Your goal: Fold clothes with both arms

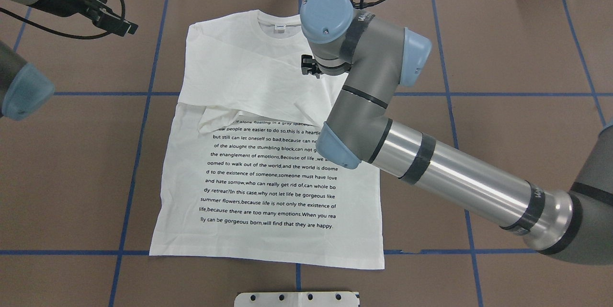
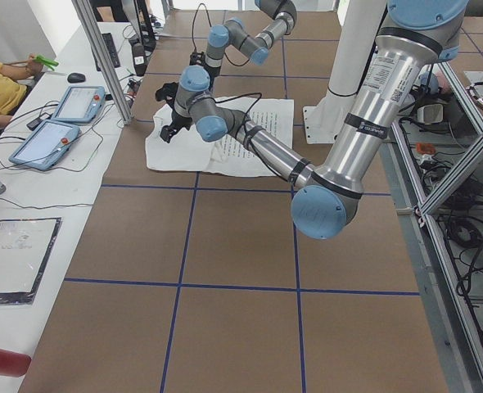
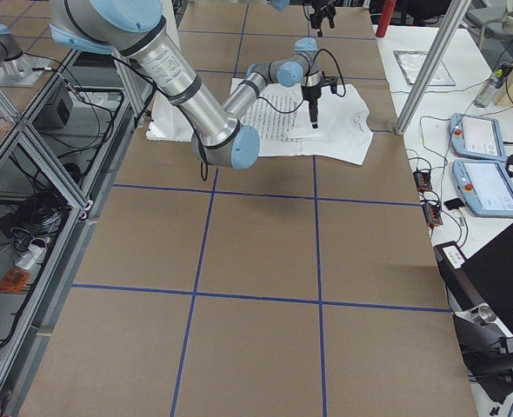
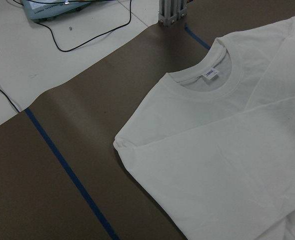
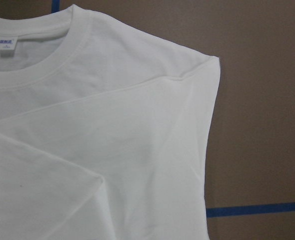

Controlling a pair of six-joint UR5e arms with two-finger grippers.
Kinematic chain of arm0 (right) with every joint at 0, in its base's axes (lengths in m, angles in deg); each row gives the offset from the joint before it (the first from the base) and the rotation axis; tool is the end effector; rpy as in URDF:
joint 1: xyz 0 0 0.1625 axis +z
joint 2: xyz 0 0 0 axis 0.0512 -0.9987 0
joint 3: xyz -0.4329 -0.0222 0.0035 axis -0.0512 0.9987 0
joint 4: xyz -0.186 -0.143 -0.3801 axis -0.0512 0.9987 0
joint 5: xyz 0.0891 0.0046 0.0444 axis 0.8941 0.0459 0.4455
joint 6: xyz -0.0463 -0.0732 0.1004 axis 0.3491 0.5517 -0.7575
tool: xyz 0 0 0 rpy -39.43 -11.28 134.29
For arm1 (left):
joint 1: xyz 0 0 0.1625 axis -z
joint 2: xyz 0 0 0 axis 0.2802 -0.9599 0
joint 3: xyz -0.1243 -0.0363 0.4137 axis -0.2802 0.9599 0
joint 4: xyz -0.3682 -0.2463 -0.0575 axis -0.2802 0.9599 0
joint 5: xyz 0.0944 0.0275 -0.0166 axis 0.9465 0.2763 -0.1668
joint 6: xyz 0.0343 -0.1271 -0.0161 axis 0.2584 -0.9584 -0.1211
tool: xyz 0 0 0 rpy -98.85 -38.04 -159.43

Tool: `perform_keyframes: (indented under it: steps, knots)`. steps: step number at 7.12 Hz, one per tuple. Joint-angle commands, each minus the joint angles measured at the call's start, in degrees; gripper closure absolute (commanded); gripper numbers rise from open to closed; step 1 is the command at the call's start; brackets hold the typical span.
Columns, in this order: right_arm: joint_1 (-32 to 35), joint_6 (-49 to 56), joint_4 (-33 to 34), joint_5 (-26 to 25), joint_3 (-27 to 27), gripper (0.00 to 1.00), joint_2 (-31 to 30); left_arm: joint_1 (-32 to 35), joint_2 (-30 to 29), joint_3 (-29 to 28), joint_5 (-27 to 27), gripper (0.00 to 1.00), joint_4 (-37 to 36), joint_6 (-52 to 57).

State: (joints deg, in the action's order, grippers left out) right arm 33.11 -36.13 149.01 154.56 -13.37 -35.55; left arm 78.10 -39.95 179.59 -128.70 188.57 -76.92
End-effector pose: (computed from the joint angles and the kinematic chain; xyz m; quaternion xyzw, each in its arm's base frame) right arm -0.6022 -0.5836 0.1883 0.1034 -0.2897 0.0792 0.9482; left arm 0.2637 -0.6274 0.3142 0.3417 0.3947 0.2229 0.8232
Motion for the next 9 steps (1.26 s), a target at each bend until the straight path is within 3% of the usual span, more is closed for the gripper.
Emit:
perform_keyframes:
  steps: [1,5,9]
  knots:
    - [-3.86,-5.76,0.62,-2.98,8.50,0.00,5.94,0.22,0.25,-0.08,0.01,0.00,0.00,-0.02]
    - [-5.90,-11.94,-7.62,-7.47,14.14,0.00,7.02,0.22,0.34,-0.34,0.18,0.00,0.09,-0.29]
    - [-6.25,-11.86,-7.91,-9.50,15.66,0.00,6.84,0.22,0.95,-0.16,0.18,0.00,0.62,-0.37]
